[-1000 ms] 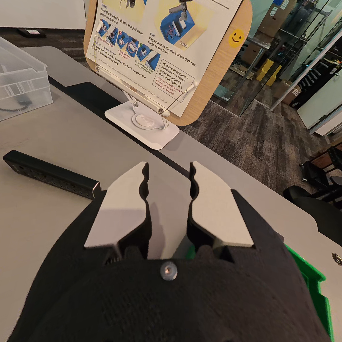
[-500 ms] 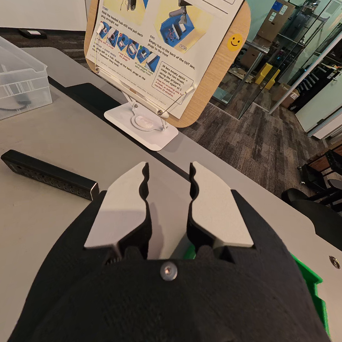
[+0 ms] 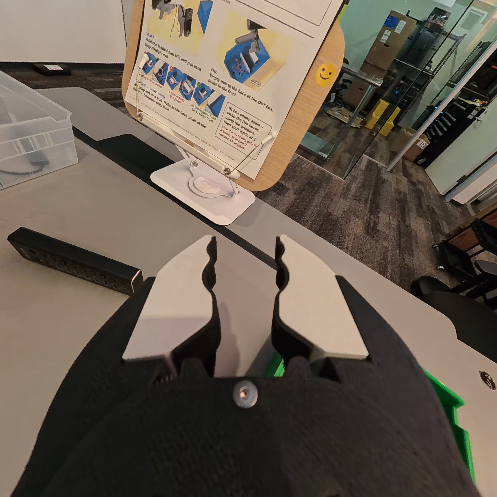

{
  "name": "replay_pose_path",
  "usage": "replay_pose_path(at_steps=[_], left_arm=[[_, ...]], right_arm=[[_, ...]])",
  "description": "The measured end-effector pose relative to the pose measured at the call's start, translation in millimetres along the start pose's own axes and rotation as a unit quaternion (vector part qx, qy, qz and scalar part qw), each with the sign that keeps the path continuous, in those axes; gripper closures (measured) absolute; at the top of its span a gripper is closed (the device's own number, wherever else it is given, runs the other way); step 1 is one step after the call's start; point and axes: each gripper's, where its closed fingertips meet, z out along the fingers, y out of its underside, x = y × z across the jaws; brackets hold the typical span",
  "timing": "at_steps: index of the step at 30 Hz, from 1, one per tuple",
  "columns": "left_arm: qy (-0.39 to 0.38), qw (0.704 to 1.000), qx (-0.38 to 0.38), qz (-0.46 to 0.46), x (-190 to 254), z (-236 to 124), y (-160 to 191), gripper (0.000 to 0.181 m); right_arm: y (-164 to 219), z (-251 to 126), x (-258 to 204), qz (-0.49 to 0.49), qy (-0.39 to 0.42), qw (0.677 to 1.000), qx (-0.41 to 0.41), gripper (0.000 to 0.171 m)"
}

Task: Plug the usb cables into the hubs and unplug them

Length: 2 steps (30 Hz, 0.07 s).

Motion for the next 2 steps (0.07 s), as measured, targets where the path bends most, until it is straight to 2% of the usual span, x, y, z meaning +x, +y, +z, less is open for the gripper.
replay_pose_path(at_steps=[1, 2], left_arm=[[0.009, 1.0, 0.008, -0.004, 2.0, -6.0, -10.0, 0.178], [0.019, 1.0, 0.022, -0.009, 6.9, -12.9, -21.6, 0.178]], right_arm=[[-0.6, -0.6, 0.0, 0.0, 0.0, 1.0, 0.001, 0.129], [-1.4, -1.4, -0.1, 0.0, 0.0, 1.0, 0.003, 0.129]])
